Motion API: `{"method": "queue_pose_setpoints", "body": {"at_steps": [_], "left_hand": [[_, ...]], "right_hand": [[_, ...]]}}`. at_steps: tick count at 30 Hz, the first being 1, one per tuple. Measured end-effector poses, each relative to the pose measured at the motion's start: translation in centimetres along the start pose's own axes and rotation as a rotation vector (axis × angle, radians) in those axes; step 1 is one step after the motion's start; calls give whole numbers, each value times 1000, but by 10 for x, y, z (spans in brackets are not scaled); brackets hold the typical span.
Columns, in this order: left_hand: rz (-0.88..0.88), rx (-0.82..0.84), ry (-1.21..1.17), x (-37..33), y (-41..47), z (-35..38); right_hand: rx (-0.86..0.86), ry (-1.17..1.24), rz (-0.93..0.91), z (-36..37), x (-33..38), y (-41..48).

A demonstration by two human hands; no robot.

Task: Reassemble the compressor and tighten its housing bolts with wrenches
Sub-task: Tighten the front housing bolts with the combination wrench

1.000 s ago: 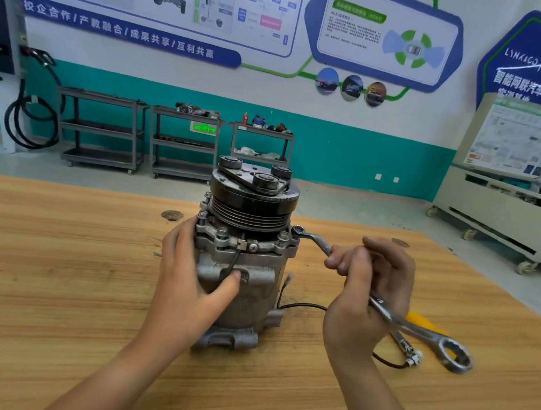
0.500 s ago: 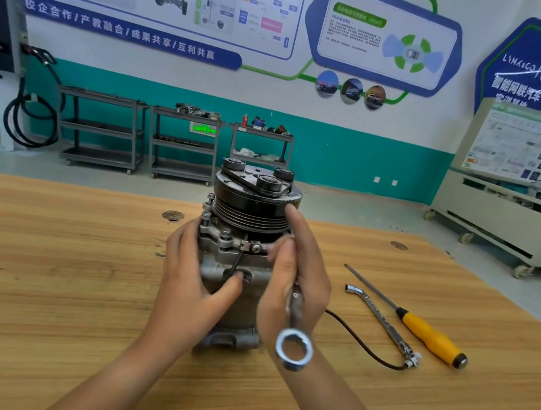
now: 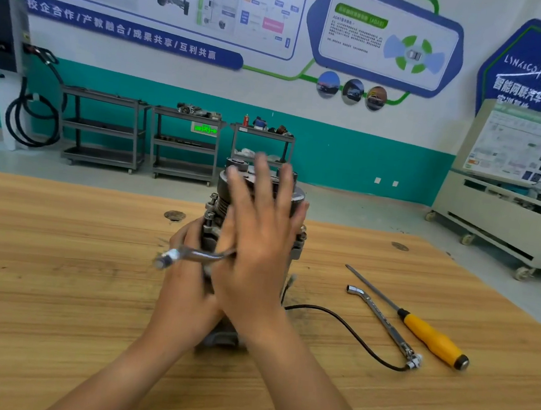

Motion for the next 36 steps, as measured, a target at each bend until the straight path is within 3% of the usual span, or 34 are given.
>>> {"method": "queue_pose_setpoints", "body": {"at_steps": [3, 6, 10, 14, 22, 31, 36], "left_hand": [[-52, -22, -83, 4, -2, -3], [1, -53, -83, -2, -4, -6], [12, -56, -84, -1, -3, -5], [31, -66, -71, 1, -3, -5], [2, -60, -67, 1, -3, -5], [-55, -50, -53, 1, -3, -5], [-60, -43, -46, 1, -4, -4]], "right_hand": [[-270, 591, 99, -44, -12, 30], [-570, 946, 523, -73, -81, 52], [-390, 1306, 1033, -42, -146, 62], [-335, 1380, 1379, -2, -189, 33], [-273, 1413, 1550, 30, -218, 7], [264, 1362, 1560, 76, -199, 27], [342, 1202, 1629, 97, -198, 9]]}}
Point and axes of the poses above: each hand's wrist, its own y-axis towards the middle knuckle, its own z-axis out of the palm, x = y × z, the point moved 9 cm from there along y, towards the middle knuckle, and after that the axes turned 3 degrees about -y, right-handed, at the moved point
